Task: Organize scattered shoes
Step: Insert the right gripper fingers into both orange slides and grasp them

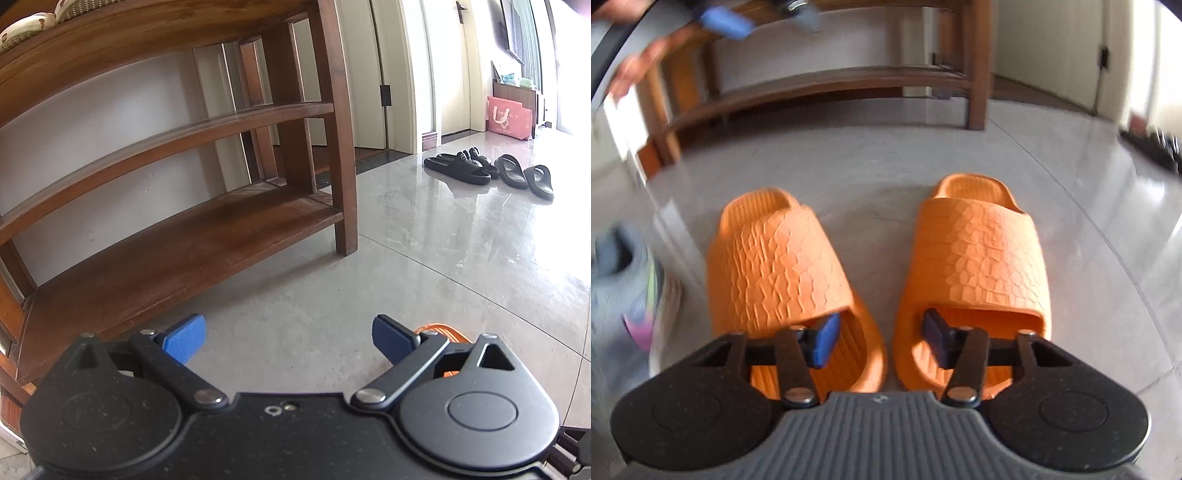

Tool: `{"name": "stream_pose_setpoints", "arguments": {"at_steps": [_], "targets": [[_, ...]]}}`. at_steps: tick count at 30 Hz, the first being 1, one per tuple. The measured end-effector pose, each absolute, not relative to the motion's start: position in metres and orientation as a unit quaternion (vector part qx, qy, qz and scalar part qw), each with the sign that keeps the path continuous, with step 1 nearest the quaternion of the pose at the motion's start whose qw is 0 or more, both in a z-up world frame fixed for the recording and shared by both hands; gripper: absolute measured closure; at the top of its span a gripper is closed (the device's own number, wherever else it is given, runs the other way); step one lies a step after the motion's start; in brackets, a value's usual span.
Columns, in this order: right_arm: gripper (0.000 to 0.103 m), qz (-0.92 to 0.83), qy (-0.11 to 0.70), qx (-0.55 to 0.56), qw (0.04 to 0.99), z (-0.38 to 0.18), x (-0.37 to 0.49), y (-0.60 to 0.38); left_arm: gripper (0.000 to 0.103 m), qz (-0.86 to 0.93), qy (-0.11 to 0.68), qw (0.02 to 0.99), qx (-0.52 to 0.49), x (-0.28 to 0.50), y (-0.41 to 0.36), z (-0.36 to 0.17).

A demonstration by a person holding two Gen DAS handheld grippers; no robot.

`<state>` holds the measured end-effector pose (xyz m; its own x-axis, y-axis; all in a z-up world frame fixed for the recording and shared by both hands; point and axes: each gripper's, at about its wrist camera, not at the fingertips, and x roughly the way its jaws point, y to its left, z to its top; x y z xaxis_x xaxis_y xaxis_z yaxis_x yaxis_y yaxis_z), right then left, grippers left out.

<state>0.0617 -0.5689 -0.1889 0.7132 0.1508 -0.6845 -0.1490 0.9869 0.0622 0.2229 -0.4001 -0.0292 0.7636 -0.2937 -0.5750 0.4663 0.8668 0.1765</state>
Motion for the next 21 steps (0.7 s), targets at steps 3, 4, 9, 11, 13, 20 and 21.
{"name": "stream_pose_setpoints", "arguments": {"at_steps": [3, 4, 9, 11, 13, 20, 21], "targets": [[0.021, 0.063, 0.378, 0.003, 0.924, -0.194, 0.067, -0.565, 0.006, -0.204, 0.278, 0.925, 0.159, 0.222, -0.399, -0.031], [0.018, 0.057, 0.377, 0.007, 0.924, -0.195, 0.069, -0.565, 0.006, -0.203, 0.279, 0.925, 0.16, 0.222, -0.399, -0.032], [0.015, 0.038, 0.371, 0.046, 0.927, -0.196, 0.084, -0.57, 0.006, -0.204, 0.286, 0.922, 0.165, 0.222, -0.397, -0.036], [0.026, 0.044, 0.368, 0.048, 0.927, -0.195, 0.089, -0.572, 0.006, -0.206, 0.284, 0.921, 0.168, 0.221, -0.398, -0.036], [0.053, 0.05, 0.36, 0.063, 0.929, -0.193, 0.091, -0.579, 0.006, -0.206, 0.281, 0.922, 0.17, 0.221, -0.397, -0.036], [0.082, 0.108, 0.354, -0.025, 0.929, -0.183, 0.094, -0.563, 0.006, -0.204, 0.283, 0.921, 0.173, 0.223, -0.391, -0.034], [0.082, 0.129, 0.351, -0.044, 0.926, -0.182, 0.092, -0.559, 0.006, -0.204, 0.281, 0.921, 0.175, 0.224, -0.391, -0.033]]}}
